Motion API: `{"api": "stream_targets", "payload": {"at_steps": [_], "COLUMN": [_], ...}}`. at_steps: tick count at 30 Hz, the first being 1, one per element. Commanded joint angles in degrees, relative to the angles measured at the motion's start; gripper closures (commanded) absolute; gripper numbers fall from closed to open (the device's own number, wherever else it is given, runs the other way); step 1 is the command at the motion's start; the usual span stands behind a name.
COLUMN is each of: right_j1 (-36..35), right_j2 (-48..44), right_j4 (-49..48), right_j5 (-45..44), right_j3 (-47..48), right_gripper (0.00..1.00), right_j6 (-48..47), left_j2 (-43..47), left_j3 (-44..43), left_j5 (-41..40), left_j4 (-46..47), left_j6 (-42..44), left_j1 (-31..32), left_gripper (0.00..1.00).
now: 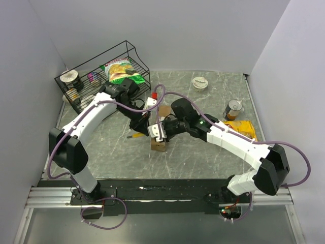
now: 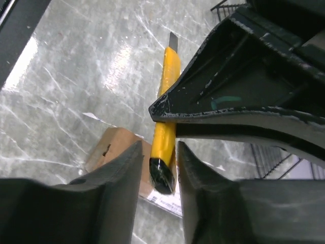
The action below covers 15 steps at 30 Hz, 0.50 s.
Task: Unpack the express box
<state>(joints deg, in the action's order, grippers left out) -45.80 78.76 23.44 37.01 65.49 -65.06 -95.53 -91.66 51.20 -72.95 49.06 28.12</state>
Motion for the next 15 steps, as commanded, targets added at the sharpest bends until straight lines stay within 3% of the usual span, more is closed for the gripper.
{"api": "stream_targets", "payload": {"at_steps": [1, 2, 4, 5, 7, 8, 15], "right_j1": [-0.5, -0.5, -0.5, -0.5, 0.0, 1.4, 11.9], "right_j2": [1.3, 1.2, 1.0, 1.0, 0.1, -0.3, -3.6], "right_j4": [-1.3, -1.7, -1.7, -0.9, 1.2, 3.2, 22.0], "right_j5": [-0.7, -1.2, -2.0, -2.4, -4.0, -3.9, 2.2], "right_j3": [2.4, 2.2, 2.3, 2.4, 3.0, 4.2, 9.3], "right_gripper": [0.71, 0.82, 0.94, 1.0, 1.0, 1.0, 1.0], "right_j6": [-1.0, -0.8, 0.4, 0.8, 2.4, 3.2, 23.4], "left_j2": [-1.0, -1.1, -1.0, 0.1, 2.3, 6.1, 27.6], "left_j3": [-3.4, -3.3, -2.9, -1.9, 0.5, 4.3, 26.4], "left_j5": [3.6, 3.6, 3.1, 2.4, 0.2, -2.6, -10.9], "left_j4": [-2.2, -2.2, -0.3, 1.7, 10.8, 14.5, 45.6], "left_j6": [3.2, 3.3, 2.1, 0.2, -6.6, -9.2, -24.7], "left_j1": [0.4, 0.4, 0.4, 0.3, 0.1, -0.3, -1.0], "left_gripper": [0.99, 0.99, 0.99, 0.83, 0.68, 0.41, 0.28]}}
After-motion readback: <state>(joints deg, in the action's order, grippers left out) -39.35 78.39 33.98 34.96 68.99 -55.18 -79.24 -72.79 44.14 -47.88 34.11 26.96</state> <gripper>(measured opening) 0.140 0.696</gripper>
